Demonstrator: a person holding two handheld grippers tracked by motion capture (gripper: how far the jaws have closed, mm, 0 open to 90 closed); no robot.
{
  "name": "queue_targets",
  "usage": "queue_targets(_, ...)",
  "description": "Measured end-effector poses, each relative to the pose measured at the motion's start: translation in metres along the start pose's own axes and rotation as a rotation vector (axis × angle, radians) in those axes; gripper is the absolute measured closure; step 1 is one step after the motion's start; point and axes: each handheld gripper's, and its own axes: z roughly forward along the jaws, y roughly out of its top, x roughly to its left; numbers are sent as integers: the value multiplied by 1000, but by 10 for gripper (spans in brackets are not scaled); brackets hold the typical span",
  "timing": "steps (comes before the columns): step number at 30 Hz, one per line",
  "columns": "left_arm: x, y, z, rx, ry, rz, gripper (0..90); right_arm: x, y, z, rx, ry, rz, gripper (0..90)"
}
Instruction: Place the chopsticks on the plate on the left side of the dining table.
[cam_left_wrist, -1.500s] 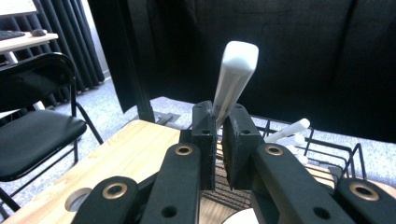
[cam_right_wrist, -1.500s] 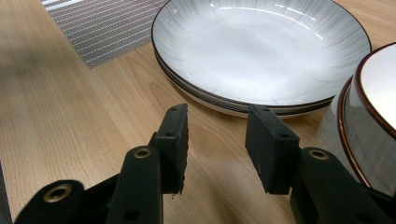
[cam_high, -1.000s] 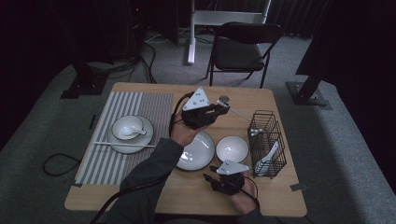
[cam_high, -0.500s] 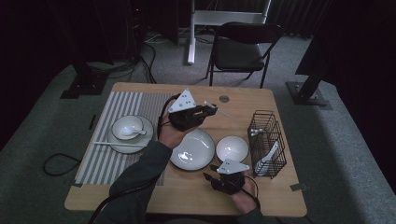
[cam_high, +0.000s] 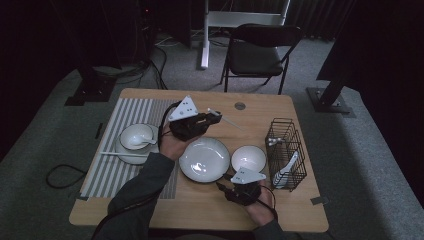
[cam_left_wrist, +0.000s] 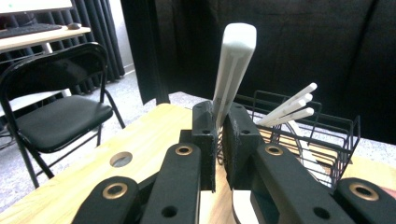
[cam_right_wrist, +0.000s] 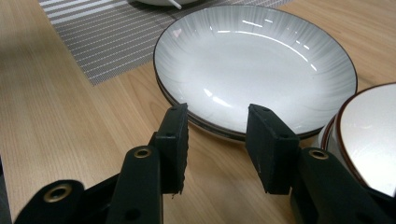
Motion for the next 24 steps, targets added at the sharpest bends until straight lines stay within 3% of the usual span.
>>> queue_targets(24,16,-24,-40,8,54,-46,849,0,19,8,9,5,-51,587)
